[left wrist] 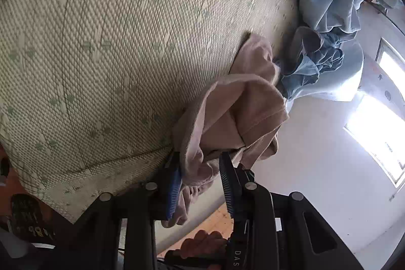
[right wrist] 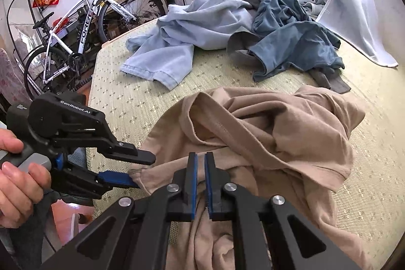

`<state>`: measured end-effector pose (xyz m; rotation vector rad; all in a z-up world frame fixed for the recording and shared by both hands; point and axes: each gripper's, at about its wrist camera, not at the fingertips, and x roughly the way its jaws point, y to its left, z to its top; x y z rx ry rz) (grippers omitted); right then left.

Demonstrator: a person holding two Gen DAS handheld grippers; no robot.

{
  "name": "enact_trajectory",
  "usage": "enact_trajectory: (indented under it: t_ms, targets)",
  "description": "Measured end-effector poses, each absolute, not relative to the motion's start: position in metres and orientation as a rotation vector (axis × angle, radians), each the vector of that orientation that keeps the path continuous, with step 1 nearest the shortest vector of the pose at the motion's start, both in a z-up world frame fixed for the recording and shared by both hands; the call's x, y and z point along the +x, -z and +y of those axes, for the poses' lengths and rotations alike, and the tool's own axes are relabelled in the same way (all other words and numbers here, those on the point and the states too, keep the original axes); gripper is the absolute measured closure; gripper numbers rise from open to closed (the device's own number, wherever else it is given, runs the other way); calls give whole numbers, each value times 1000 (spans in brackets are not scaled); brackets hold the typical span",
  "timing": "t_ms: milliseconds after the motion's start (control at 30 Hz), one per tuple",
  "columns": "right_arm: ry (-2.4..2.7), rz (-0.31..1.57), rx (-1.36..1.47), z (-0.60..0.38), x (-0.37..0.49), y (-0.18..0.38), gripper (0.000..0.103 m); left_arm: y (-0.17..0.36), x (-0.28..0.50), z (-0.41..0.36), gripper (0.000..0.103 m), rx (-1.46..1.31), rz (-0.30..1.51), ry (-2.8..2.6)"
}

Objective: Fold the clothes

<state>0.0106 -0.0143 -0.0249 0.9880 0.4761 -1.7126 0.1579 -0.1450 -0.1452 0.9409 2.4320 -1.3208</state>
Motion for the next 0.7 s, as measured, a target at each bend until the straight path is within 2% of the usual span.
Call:
enact_trajectory:
  t_ms: [100, 200, 333, 533, 700]
  targets:
    - [1710, 481, 986, -14, 11, 26, 97, 151, 159, -145, 91, 953, 2420, 1327]
    - [1711, 478, 984, -12, 11, 25, 97, 148, 156, -149, 94, 968, 2373, 1385]
    - [1732, 444, 966, -5, 8, 19, 97, 121, 141, -164, 95, 1000, 2200, 1630]
    - [1841, 324, 909, 18, -7, -2, 97, 57, 104, -182, 96, 1046, 1850, 2087]
    - [1923, 291, 913, 29, -21, -2, 96, 3, 117, -167, 96, 1103, 1357, 2487]
